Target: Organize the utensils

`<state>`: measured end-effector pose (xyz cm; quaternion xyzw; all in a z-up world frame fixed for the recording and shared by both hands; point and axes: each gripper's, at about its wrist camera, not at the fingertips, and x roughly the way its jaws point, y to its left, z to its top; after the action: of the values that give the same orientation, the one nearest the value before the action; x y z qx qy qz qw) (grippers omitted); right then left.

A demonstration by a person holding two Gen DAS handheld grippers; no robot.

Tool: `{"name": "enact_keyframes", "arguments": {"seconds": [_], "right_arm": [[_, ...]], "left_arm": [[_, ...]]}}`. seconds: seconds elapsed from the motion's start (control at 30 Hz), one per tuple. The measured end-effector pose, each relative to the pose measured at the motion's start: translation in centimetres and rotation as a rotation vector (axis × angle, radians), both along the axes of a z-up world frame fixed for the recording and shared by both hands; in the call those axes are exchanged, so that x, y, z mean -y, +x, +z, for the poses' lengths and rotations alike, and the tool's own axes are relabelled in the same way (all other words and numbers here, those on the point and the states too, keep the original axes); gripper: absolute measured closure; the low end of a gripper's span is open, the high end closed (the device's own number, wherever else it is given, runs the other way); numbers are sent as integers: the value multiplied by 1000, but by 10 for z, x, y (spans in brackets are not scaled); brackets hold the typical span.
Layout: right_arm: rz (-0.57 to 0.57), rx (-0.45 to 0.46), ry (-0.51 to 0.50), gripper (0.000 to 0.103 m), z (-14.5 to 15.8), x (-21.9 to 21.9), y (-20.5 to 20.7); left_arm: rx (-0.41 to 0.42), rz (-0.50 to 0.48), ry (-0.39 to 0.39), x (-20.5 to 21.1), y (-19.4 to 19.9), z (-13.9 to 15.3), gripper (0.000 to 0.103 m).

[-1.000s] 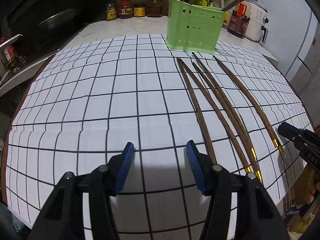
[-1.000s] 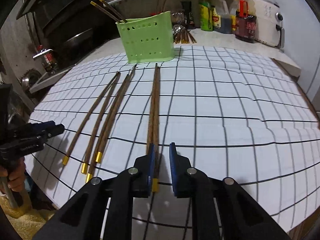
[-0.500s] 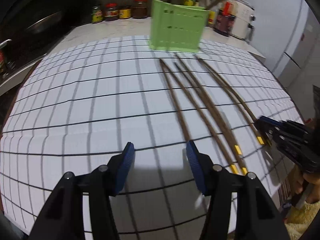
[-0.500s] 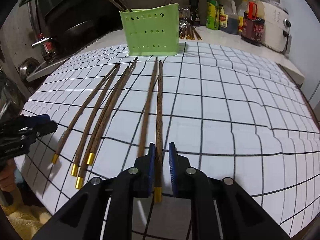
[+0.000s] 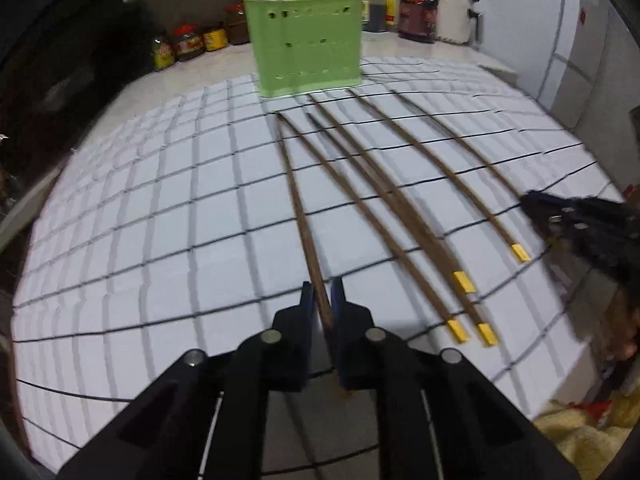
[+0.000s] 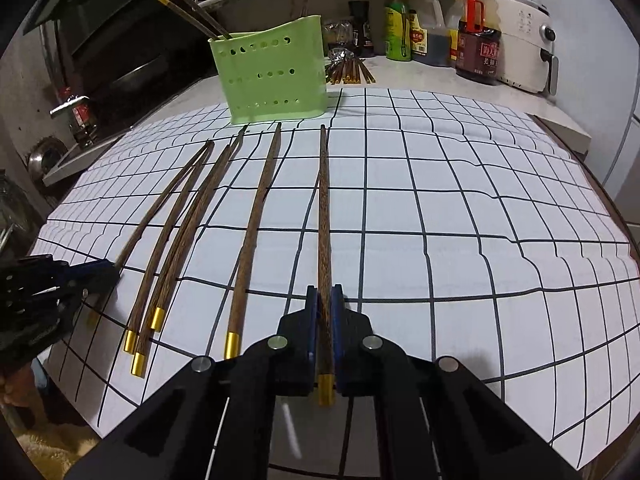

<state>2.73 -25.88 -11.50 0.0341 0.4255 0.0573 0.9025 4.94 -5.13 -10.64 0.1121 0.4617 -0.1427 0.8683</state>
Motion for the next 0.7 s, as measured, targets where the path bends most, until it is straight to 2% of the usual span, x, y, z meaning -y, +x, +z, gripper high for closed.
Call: {"name": "enact_keyframes", "arguments": {"seconds": [0.2, 0.23, 0.27, 0.33, 0.43, 0.7], "right_arm": [[49, 21, 20, 90, -1, 5, -17], [60, 29, 26, 84, -1, 5, -22], [65, 34, 26, 78, -1, 4, -25], [75, 48, -6, 75, -1, 0, -34], [71, 67, -53, 75, -1, -5, -42], [50, 83, -57, 76, -2, -5, -43]], "left_arm": [[-7, 22, 11, -23, 3, 1, 95], [-11, 24, -1, -27, -1, 2, 91], [-19, 19, -27, -31, -4, 2, 77], [-30, 15, -82, -37, -12, 2, 63], [-13, 13, -92, -39, -24, 1, 63], [19, 1, -67, -36, -37, 0, 63]]}}
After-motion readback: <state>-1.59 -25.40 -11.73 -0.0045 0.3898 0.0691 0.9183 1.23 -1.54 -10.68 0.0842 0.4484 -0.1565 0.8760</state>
